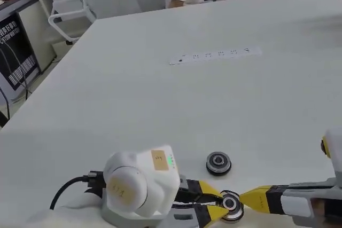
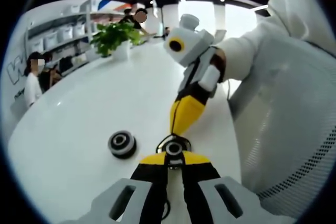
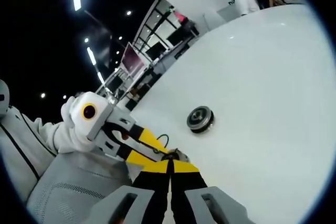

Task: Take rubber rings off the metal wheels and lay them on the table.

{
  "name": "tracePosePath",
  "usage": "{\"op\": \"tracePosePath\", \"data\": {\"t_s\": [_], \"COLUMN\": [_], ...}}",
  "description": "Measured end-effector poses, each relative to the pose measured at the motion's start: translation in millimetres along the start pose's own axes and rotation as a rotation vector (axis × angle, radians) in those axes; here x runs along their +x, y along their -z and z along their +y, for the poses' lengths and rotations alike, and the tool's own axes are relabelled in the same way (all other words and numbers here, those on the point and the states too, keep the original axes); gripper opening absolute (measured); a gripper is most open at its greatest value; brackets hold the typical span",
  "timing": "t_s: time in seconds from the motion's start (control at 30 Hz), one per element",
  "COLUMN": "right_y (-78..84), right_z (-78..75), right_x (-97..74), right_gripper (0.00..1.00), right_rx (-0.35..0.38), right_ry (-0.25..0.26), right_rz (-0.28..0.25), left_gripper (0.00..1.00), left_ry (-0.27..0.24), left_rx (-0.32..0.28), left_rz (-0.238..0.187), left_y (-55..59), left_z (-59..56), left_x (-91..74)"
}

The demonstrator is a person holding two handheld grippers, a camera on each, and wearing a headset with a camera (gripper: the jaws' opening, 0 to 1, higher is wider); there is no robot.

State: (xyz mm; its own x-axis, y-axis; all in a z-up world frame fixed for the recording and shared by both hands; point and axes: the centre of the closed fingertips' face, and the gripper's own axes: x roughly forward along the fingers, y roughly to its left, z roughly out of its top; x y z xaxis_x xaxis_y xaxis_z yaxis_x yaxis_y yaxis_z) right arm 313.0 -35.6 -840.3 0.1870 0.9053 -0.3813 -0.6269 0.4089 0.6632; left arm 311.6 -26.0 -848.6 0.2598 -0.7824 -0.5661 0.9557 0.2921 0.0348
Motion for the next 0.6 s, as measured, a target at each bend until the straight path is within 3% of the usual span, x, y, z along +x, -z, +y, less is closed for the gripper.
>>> {"op": "tracePosePath", "data": {"t_s": [0.2,0.47,0.6], "right_y": [-2.1,-0.2,-1.7], "right_z": [7.3,1.0,2.1], "right_x": [0.9,-1.0,-2.4], "right_gripper": [0.00,0.00,0.00], "right_rx": [-0.005,-0.010,-0.013], "right_ry": [-0.031,0.003,0.007], "right_rz": [-0.006,0.005,0.002], "left_gripper": [0.10,0.10,0.17], "left_ry": [0.000,0.009,0.025], "left_rx": [0.004,0.009,-0.004], "left_rz": [0.000,0.014,0.019], "left_y": [-0.4,0.0,-0.7], "left_z": [-0.3,-2.0,-5.0], "left_x": [0.0,-1.3,-2.5]}}
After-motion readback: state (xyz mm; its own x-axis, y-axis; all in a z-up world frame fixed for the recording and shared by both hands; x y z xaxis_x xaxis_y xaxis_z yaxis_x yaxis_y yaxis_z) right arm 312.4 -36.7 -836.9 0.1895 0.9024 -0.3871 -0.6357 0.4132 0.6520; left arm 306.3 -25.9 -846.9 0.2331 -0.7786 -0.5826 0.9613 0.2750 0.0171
